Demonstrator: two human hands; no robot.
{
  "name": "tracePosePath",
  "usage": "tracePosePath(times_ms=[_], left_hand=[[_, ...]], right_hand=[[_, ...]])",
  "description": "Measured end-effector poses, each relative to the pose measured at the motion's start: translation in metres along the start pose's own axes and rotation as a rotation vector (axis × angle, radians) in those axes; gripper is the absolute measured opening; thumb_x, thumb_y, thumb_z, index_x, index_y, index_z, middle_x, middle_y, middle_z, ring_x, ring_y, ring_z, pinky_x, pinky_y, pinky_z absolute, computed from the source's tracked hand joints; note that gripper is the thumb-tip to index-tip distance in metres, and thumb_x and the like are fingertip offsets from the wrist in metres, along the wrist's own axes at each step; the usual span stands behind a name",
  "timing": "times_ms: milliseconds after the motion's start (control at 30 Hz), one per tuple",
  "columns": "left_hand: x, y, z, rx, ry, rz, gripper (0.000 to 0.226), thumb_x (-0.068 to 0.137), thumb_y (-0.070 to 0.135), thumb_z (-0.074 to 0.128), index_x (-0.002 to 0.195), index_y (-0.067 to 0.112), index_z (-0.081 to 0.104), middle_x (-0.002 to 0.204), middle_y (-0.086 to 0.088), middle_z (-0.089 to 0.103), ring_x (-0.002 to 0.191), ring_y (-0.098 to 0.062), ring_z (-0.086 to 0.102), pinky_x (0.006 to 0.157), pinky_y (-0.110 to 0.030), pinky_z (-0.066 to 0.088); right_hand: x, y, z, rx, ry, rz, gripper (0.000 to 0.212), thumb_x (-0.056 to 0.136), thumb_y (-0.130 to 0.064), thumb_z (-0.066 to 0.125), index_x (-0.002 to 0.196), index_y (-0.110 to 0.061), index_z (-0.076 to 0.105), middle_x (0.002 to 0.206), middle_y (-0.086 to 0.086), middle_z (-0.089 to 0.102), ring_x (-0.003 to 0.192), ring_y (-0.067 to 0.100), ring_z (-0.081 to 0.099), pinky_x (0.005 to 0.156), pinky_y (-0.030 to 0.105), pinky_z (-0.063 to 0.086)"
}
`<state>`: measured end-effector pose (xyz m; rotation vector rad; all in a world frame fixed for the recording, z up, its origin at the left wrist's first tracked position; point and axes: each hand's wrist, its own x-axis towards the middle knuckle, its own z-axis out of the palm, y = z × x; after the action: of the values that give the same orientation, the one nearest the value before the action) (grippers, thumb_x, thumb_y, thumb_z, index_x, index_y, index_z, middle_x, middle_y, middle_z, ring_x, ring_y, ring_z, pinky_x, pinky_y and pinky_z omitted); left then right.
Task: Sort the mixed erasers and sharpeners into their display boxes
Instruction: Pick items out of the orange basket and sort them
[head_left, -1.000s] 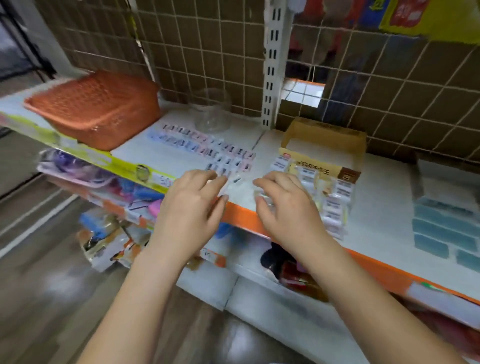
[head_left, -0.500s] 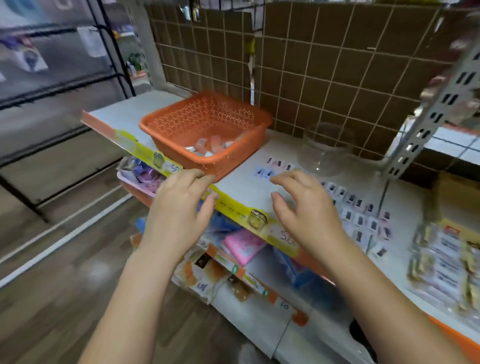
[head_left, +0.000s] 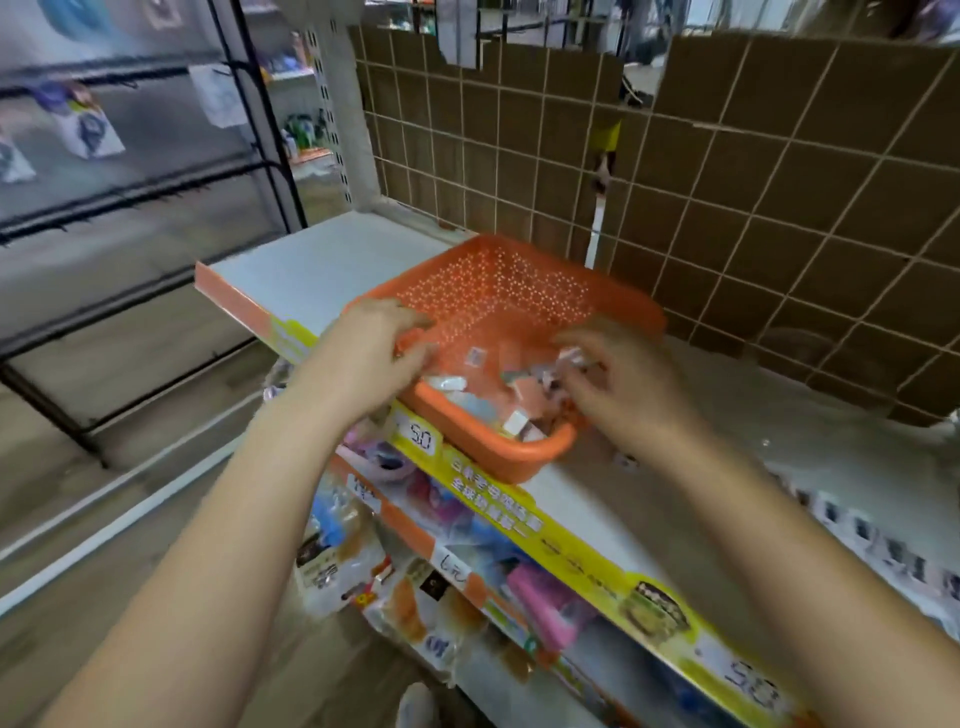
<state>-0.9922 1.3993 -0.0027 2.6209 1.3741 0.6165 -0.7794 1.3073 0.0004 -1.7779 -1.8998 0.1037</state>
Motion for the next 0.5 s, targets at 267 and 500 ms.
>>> tracePosePath(times_ms=[267,500], left_hand=[[0.088,-0.039,0.029,0.01,-0.761,0.132,0.019,0.079,0.03,0.067,0.097,0.024,0.066,0.091,0.003,0.067,0.084,-0.018,0.06,0.076,-0.031,0.046],[0.113,-0.038,0.051,-0.01,-1.04,0.19,0.035,0.07,0.017,0.079,0.1,0.013,0.063,0.089,-0.002,0.066,0.081,-0.019,0.062,0.068,-0.026,0.046]], right_hand=[[0.038,-0.013,0.017,-0.046,-0.479,0.151,0.022,0.082,-0.028,0.065,0.098,-0.015,0.069,0.094,0.004,0.068,0.085,0.016,0.059,0.077,0.033,0.045],[0.041,-0.024,0.017,0.083,-0.635,0.344,0.023,0.068,-0.031,0.078,0.09,-0.024,0.072,0.088,-0.008,0.07,0.08,0.005,0.061,0.071,0.02,0.046]])
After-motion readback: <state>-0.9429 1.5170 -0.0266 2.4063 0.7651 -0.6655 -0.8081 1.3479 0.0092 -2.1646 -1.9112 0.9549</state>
